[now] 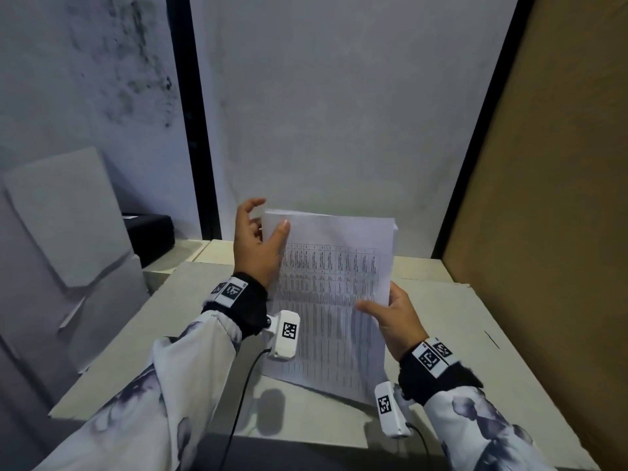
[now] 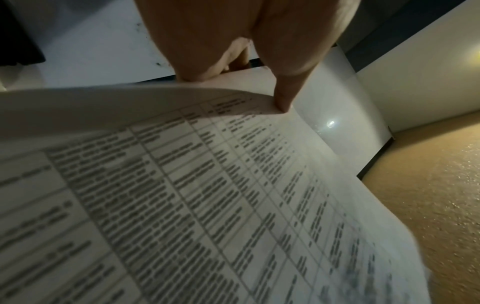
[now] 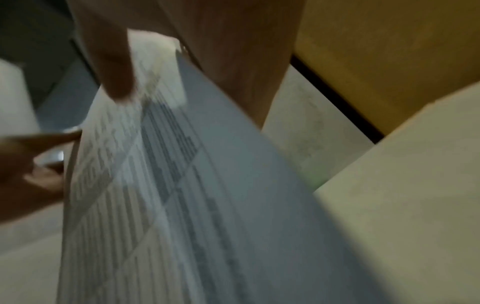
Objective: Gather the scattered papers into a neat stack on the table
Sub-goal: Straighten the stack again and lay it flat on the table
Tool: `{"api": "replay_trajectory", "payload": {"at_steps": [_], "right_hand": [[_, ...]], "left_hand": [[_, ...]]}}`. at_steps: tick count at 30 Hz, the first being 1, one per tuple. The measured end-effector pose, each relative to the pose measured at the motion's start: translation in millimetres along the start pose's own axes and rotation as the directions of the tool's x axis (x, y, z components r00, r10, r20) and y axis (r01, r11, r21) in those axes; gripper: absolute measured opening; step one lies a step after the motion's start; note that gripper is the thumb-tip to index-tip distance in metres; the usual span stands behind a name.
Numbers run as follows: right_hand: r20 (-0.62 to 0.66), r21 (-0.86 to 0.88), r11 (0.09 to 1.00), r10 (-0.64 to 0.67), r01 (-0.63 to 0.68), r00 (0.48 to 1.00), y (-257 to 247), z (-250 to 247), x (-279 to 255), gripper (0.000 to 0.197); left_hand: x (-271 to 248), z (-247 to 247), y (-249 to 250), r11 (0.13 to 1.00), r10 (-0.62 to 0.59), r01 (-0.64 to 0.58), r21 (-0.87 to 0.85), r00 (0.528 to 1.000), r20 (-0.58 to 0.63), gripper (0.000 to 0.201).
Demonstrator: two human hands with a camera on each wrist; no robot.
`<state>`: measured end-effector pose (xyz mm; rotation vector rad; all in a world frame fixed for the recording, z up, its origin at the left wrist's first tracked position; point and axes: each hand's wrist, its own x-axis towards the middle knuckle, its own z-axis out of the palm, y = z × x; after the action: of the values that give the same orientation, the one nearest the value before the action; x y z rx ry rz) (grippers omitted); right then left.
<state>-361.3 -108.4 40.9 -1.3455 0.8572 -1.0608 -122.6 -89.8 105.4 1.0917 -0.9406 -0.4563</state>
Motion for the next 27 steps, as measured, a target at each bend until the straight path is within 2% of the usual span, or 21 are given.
{"api": "replay_trajectory", "payload": {"at_steps": [2, 3, 5, 7, 9, 12, 16, 18, 20, 22, 24, 27], "right_hand": [[-0.035, -0.045, 0.999, -0.001, 0.0, 0.999, 4, -3, 1, 0.036], [-0.039, -0.052, 0.999, -0.011, 0.009, 0.999, 4, -4, 1, 0.036], [-0.053, -0.074, 0.997, -0.026, 0.022, 0.998, 5, -5, 0, 0.034], [-0.068, -0.111, 0.993, -0.039, 0.031, 0.997, 8, -5, 1, 0.032], [-0.057, -0.141, 0.99, -0.022, 0.013, 0.998, 11, -4, 1, 0.031], [-0.036, -0.157, 0.988, 0.001, -0.007, 0.999, 11, -1, 0, 0.033], [-0.088, -0.157, 0.984, -0.099, 0.085, 0.991, -3, 3, 3, 0.032], [-0.135, -0.148, 0.979, -0.157, 0.137, 0.978, -12, 7, 4, 0.025], [-0.156, -0.147, 0.978, -0.173, 0.15, 0.973, -14, 12, 4, 0.023], [-0.169, -0.187, 0.974, -0.157, 0.125, 0.973, -5, 16, 2, 0.025], [-0.161, -0.199, 0.977, -0.104, 0.071, 0.981, 10, 18, -2, 0.031], [-0.174, -0.128, 0.991, 0.013, -0.035, 0.985, 32, 21, -9, 0.04]], "left_hand": [[-4, -4, 1, 0.995, -0.089, 0.091, -0.031, 0.994, 0.057, 0.048], [-7, -7, -1, 0.99, -0.139, 0.14, 0.006, 0.983, 0.118, 0.049], [-18, -15, -14, 0.966, -0.249, 0.221, 0.13, 0.932, 0.263, 0.055], [-33, -24, -31, 0.928, -0.354, 0.285, 0.241, 0.877, 0.324, 0.057], [-46, -31, -46, 0.906, -0.392, 0.314, 0.285, 0.876, 0.281, 0.053], [-57, -31, -52, 0.912, -0.365, 0.309, 0.269, 0.911, 0.193, 0.042], [-52, -19, -28, 0.937, -0.156, 0.094, 0.336, 0.975, 0.161, 0.041], [-51, -13, -15, 0.916, -0.046, -0.021, 0.401, 0.987, 0.157, 0.04], [-54, -7, -10, 0.906, 0.018, -0.082, 0.415, 0.988, 0.154, 0.038], [-60, -4, -18, 0.931, -0.002, -0.043, 0.363, 0.992, 0.124, 0.035], [-69, -7, -35, 0.96, -0.099, 0.076, 0.27, 0.992, 0.075, 0.028], [-85, -12, -61, 0.953, -0.272, 0.26, 0.158, 0.961, 0.059, 0.02]]}}
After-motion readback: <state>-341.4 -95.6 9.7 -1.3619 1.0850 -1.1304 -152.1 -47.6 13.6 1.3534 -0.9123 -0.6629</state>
